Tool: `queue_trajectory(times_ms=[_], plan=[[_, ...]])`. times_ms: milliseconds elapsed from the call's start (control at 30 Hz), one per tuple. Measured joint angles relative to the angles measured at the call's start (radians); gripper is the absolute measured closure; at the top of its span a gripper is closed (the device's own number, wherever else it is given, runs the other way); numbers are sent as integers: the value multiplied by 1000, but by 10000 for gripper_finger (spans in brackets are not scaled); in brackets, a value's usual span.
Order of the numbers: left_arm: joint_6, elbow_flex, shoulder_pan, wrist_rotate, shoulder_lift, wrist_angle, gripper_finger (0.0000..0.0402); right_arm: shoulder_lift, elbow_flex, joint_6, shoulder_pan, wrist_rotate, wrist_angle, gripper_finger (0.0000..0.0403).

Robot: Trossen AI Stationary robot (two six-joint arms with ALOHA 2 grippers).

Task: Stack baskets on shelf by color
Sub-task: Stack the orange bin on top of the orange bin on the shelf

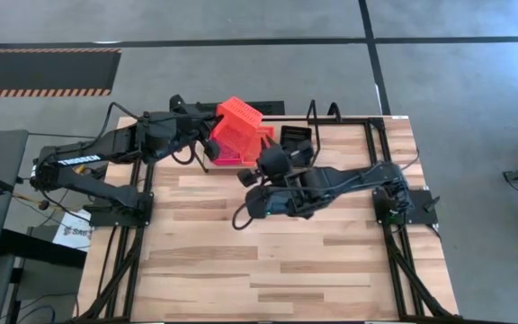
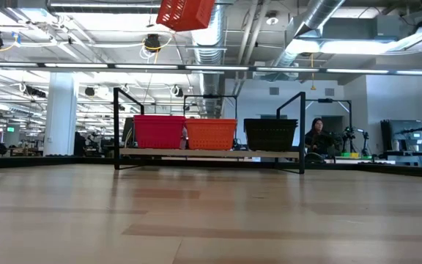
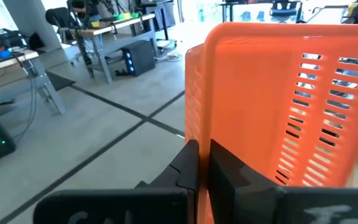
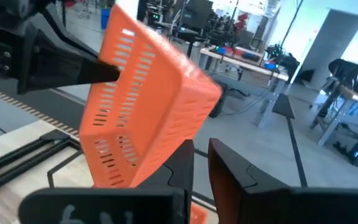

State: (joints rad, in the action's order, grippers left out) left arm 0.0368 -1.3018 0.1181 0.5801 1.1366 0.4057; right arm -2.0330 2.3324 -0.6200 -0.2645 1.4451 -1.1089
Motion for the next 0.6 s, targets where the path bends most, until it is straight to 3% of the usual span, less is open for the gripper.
queue_trajectory(times_ms=[167, 333, 600], plan=[[-9, 0, 0, 4, 15, -5, 401, -1, -1, 94, 5, -4, 133, 334], [-82, 0, 0, 7, 50, -116, 401, -2, -1, 230, -4, -12, 252, 334], [-159, 0, 18, -20, 75, -248, 401, -2, -1, 263, -26, -10, 252, 334]])
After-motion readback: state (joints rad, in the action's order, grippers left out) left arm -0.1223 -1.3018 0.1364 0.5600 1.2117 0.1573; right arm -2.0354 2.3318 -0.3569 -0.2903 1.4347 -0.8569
